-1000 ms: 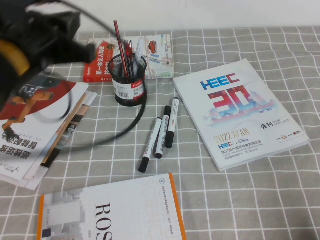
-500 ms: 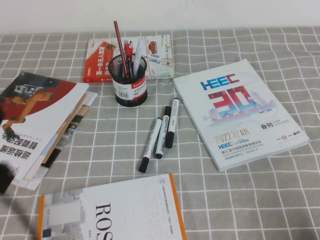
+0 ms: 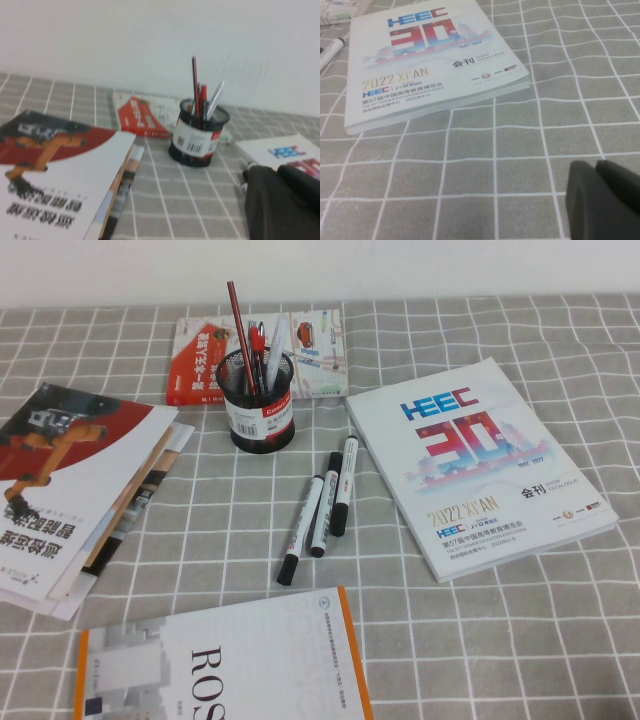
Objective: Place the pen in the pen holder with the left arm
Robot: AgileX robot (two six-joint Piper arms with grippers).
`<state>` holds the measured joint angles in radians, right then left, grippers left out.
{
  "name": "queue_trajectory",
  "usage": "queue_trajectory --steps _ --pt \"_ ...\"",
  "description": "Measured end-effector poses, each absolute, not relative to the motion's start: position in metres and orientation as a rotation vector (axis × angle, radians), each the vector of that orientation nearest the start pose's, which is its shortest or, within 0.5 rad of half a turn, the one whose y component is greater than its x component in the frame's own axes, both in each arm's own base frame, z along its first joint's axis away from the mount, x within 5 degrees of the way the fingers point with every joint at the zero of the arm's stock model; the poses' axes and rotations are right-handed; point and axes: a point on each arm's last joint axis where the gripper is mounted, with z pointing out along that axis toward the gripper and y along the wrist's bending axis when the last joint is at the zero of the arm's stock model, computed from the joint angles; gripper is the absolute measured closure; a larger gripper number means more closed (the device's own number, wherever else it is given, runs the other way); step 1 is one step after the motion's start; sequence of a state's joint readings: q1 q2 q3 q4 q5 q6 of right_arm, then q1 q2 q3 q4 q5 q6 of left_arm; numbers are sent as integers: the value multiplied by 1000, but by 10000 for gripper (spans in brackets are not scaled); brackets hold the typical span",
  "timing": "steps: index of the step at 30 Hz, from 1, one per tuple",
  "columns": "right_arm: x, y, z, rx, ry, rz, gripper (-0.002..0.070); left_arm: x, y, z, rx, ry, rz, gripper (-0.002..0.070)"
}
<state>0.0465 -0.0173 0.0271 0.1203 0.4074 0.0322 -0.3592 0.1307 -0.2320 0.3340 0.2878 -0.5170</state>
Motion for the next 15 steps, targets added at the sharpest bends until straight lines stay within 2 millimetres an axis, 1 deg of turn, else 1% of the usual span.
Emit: queue_trajectory --steps 7,9,15 --pt "51 7 169 59 1901 174 692 60 -13 233 71 1744 -328 676" --pt "51 7 169 59 1901 174 691 60 -13 229 71 1761 -322 676" --pt "51 7 169 59 1901 174 691 60 -13 226 84 1770 -307 676"
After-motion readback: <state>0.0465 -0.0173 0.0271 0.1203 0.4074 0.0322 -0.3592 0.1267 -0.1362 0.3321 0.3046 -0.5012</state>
